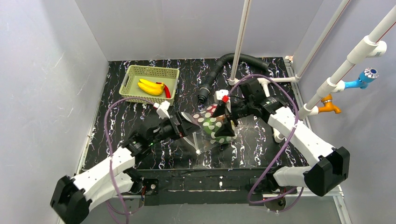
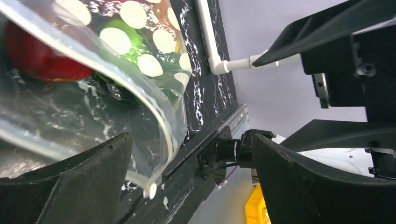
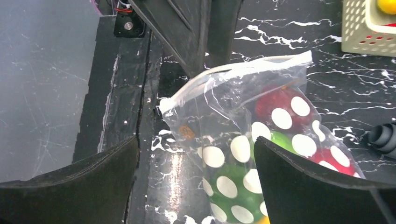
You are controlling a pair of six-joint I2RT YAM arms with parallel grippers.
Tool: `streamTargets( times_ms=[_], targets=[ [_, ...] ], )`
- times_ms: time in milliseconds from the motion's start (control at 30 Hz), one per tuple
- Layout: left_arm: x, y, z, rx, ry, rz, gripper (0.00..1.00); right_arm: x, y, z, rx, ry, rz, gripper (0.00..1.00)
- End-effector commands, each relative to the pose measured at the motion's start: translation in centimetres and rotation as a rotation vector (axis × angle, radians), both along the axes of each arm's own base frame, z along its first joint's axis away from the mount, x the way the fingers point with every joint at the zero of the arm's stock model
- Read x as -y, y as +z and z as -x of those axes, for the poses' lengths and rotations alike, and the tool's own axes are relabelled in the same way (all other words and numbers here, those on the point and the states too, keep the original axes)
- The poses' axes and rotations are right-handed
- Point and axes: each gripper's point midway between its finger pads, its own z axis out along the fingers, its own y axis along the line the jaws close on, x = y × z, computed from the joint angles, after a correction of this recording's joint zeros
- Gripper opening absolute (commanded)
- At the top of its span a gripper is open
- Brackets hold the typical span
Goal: Open the zip-top bag and remove the fake food
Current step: Adjust the zipper food storage bag at the center of the board, then pick up the fake fruit from the zipper food storage bag.
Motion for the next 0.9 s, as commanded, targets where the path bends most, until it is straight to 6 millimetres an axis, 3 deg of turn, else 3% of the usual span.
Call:
streamTargets(
  times_ms=[0,133,267,467,633,767,867],
  targets=[
    [-4.6,-1.5,0.7,0.011,0.142,-0.146,0.98,-1.8,-0.8,-0.3,-0.039,-0.063,0.064,0.98],
    [-7.7,-2.2,0.5,0.007,0.273,-0.216,0.98,-3.0,-1.0,-1.8,-0.016,-0.173,0.146,0.98],
    [-8.8,-3.6,0.0,0.057,0.268,-0.338,0.91,-4.6,-0.2,-4.1,-0.043,-0.375,0.167,0.98],
    [-8.3,-3.9,-0.9,0.284,0.113,-0.490,0.75,-6.8,0.0,-4.9,-0.106,-0.537,0.170,0.98],
    [-6.5,-3.6,-1.2,0.491,-0.091,-0.559,0.63,-8.4,0.0,-5.1,-0.134,-0.569,0.186,0.98],
    [-6.3,-4.5,-1.8,0.550,-0.132,-0.603,0.62,-9.4,-0.4,-4.8,-0.125,-0.582,0.218,0.98],
    [-6.6,-4.9,-1.5,0.553,-0.102,-0.579,0.62,-10.2,-1.3,-5.1,-0.026,-0.618,0.261,0.98]
  ],
)
